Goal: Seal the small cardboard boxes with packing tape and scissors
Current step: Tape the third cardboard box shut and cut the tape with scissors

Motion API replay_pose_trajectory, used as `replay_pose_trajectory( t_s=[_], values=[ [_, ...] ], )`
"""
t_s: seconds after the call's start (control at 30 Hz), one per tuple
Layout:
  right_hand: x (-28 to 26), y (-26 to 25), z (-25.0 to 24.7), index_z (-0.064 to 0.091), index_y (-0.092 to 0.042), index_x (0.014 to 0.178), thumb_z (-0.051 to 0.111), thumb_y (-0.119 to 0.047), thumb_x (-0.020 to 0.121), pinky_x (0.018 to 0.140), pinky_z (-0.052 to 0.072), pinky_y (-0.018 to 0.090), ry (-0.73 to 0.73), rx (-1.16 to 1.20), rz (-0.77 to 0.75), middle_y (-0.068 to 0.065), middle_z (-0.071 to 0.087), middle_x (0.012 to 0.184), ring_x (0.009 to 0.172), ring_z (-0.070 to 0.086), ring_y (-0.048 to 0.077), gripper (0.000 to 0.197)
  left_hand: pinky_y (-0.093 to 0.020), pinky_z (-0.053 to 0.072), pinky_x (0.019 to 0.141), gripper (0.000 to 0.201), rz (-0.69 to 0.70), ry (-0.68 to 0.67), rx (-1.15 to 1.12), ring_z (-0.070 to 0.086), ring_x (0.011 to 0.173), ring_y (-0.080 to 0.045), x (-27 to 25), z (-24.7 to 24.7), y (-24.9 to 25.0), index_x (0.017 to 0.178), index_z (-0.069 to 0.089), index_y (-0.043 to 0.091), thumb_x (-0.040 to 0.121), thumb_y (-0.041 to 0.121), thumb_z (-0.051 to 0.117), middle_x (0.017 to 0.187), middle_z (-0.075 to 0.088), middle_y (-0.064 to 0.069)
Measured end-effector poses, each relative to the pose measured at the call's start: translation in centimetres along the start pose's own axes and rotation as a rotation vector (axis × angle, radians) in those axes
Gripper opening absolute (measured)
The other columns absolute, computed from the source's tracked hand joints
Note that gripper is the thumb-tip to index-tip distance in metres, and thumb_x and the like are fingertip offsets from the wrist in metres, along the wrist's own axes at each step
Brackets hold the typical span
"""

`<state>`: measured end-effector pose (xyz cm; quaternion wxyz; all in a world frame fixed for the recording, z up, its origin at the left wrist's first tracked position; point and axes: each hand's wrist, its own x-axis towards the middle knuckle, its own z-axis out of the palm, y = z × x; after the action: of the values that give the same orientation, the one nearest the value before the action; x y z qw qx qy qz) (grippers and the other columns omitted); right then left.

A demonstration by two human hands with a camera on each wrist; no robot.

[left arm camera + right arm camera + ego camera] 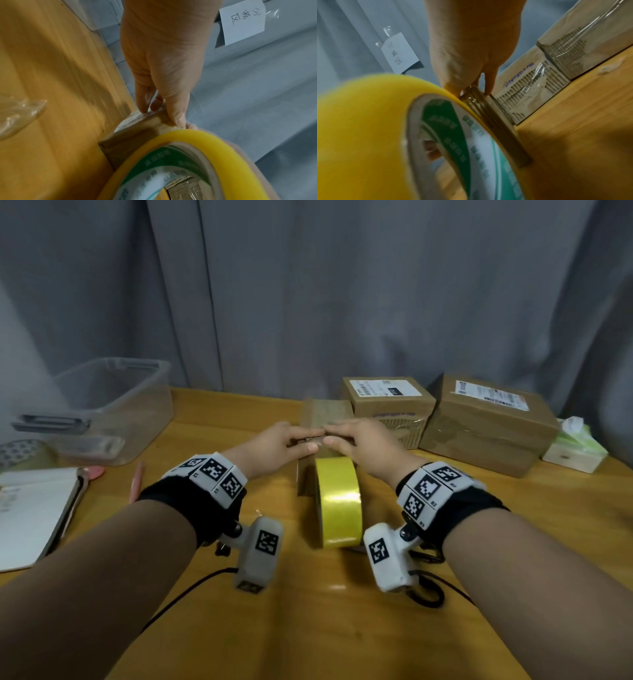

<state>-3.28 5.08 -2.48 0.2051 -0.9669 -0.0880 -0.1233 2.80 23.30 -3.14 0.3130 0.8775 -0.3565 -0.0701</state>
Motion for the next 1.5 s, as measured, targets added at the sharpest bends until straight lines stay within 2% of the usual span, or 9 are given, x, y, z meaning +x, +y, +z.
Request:
replay_pose_trajectory(
  t_s=[0.17, 0.27, 0.37, 0.5, 0.73, 0.87, 0.97, 1.23, 1.5],
  values=[
    [0.5, 0.8, -0.2, 0.054, -0.015, 0.135, 0.062, -0.041, 0.087, 0.106, 0.028, 0.029, -0.089, -0.147, -0.014, 0.004, 0.052, 0.14, 0.129, 0.041, 0.021, 0.055, -0.021, 0.033, 0.086, 0.042, -0.004, -0.012, -0.031, 0.049, 0.103, -0.019, 0.9, -0.2, -1.0, 0.134, 0.048, 0.035, 0.093, 0.031, 0.055, 0.11, 0.051, -0.009],
    [0.6, 1.0, 0.5, 0.057, -0.016, 0.132, 0.061, -0.044, 0.087, 0.106, 0.033, 0.03, -0.016, -0.143, 0.029, 0.004, 0.056, 0.136, 0.126, 0.045, 0.018, 0.053, -0.009, 0.035, 0.077, 0.04, -0.013, 0.012, -0.055, 0.049, 0.102, -0.015, 0.6, -0.2, -0.6, 0.133, 0.049, 0.033, 0.094, 0.03, 0.055, 0.098, 0.05, 0.003],
    [0.5, 0.5, 1.2, 0.059, -0.015, 0.13, 0.061, -0.043, 0.089, 0.105, 0.038, 0.038, 0.033, -0.162, 0.074, 0.004, 0.059, 0.132, 0.124, 0.047, 0.019, 0.05, -0.002, 0.031, 0.083, 0.043, -0.044, -0.002, -0.068, 0.047, 0.117, -0.009, 0.0, -0.1, 0.2, 0.14, 0.044, 0.02, 0.099, 0.031, 0.045, 0.124, 0.057, 0.003],
    [0.4, -0.5, 0.3, 0.062, -0.014, 0.127, 0.056, -0.031, 0.095, 0.106, 0.038, 0.036, -0.049, 0.004, 0.159, 0.007, 0.062, 0.128, 0.123, 0.052, 0.023, 0.036, -0.026, 0.038, 0.098, 0.064, -0.212, 0.036, -0.218, 0.042, 0.13, -0.018, -1.9, -0.3, 2.2, 0.148, 0.029, 0.023, 0.094, 0.056, 0.039, 0.145, 0.041, 0.003],
    [-3.5, -1.5, -2.8, 0.062, -0.013, 0.118, 0.052, -0.015, 0.096, 0.087, 0.043, 0.027, -0.025, -0.015, 0.214, 0.004, 0.062, 0.115, 0.109, 0.058, 0.021, 0.024, -0.037, 0.055, 0.08, 0.107, -0.338, -0.069, -0.046, 0.044, 0.123, -0.03, -4.0, 1.7, 5.0, 0.15, 0.003, 0.035, 0.069, 0.07, 0.064, 0.151, 0.023, -0.009],
    [-7.7, -0.9, -2.7, 0.065, -0.012, 0.113, 0.057, -0.014, 0.091, 0.078, 0.046, 0.029, -0.433, -0.266, 0.314, 0.004, 0.062, 0.104, 0.097, 0.059, 0.021, 0.023, -0.041, 0.047, 0.098, 0.097, -0.299, 0.168, -0.166, 0.049, 0.122, -0.028, -5.0, 3.5, 6.3, 0.149, 0.015, 0.018, 0.077, 0.054, 0.069, 0.142, 0.043, -0.009],
    [-10.4, -0.1, -1.8, 0.061, -0.012, 0.117, 0.068, -0.027, 0.085, 0.089, 0.05, 0.037, -0.6, -0.303, 0.375, 0.006, 0.062, 0.114, 0.103, 0.057, 0.024, 0.035, -0.036, 0.039, 0.105, 0.089, -0.302, 0.234, -0.243, 0.042, 0.13, -0.026, -6.0, 4.1, 7.1, 0.149, 0.016, 0.012, 0.083, 0.045, 0.067, 0.146, 0.04, -0.008],
    [-12.7, 0.2, -0.9, 0.046, -0.023, 0.127, 0.072, -0.021, 0.076, 0.091, 0.05, 0.041, -0.553, -0.214, 0.44, 0.006, 0.039, 0.122, 0.107, 0.05, 0.025, 0.058, -0.038, 0.036, 0.109, 0.094, -0.318, 0.286, -0.401, 0.037, 0.134, -0.026, -6.8, 5.9, 8.1, 0.149, 0.019, 0.013, 0.078, 0.036, 0.076, 0.147, 0.037, -0.009],
    [-14.0, 0.7, -2.4, 0.053, -0.023, 0.127, 0.066, -0.023, 0.084, 0.076, 0.048, 0.031, -0.536, -0.294, 0.439, 0.003, 0.056, 0.12, 0.101, 0.055, 0.021, 0.045, -0.029, 0.045, 0.087, 0.06, -0.301, 0.329, -0.353, 0.053, 0.103, -0.02, -8.3, 4.5, 6.9, 0.134, 0.043, 0.012, 0.082, 0.024, 0.069, 0.117, 0.055, -0.005]
  ],
)
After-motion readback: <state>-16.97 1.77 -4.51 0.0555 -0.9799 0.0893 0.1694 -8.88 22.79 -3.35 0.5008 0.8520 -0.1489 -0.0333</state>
